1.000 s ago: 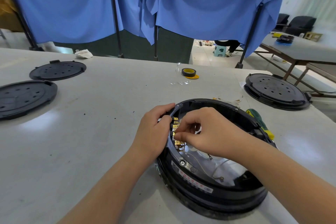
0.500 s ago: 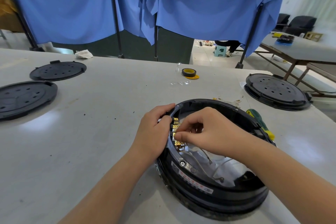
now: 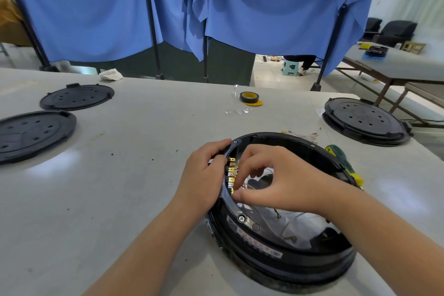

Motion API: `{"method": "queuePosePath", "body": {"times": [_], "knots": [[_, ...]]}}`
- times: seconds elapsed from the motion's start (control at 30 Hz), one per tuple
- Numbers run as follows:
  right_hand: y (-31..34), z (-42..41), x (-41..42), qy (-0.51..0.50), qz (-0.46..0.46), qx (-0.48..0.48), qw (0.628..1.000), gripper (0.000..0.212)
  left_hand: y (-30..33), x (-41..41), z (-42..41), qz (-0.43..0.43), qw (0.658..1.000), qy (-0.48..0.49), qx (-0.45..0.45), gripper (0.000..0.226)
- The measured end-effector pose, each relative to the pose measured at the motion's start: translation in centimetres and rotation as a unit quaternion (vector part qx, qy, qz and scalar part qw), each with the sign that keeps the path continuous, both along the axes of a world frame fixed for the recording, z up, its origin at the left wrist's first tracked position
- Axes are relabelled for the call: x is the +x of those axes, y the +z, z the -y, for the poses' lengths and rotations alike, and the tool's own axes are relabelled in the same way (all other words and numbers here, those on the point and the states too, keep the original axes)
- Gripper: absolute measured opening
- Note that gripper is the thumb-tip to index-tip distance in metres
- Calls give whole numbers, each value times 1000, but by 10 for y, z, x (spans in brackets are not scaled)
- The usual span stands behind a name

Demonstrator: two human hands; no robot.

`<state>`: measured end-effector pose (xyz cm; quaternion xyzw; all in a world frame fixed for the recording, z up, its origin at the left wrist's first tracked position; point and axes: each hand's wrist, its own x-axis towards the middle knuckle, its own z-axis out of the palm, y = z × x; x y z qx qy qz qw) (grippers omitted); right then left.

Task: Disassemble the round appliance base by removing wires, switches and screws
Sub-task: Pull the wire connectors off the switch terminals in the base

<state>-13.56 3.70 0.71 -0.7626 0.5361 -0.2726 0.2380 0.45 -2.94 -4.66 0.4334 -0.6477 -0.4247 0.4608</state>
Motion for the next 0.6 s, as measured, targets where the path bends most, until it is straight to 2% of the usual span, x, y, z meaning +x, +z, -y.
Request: {"method": "queuePosePath", "body": {"times": [0.23, 0.6], "knots": [[-3, 1, 3, 7, -25, -8, 1000, 5, -1, -1, 1, -2, 1000, 0, 0, 42], [-5, 6, 4, 6, -27, 19, 999, 18, 1, -1, 0, 2, 1000, 4, -3, 43]]}}
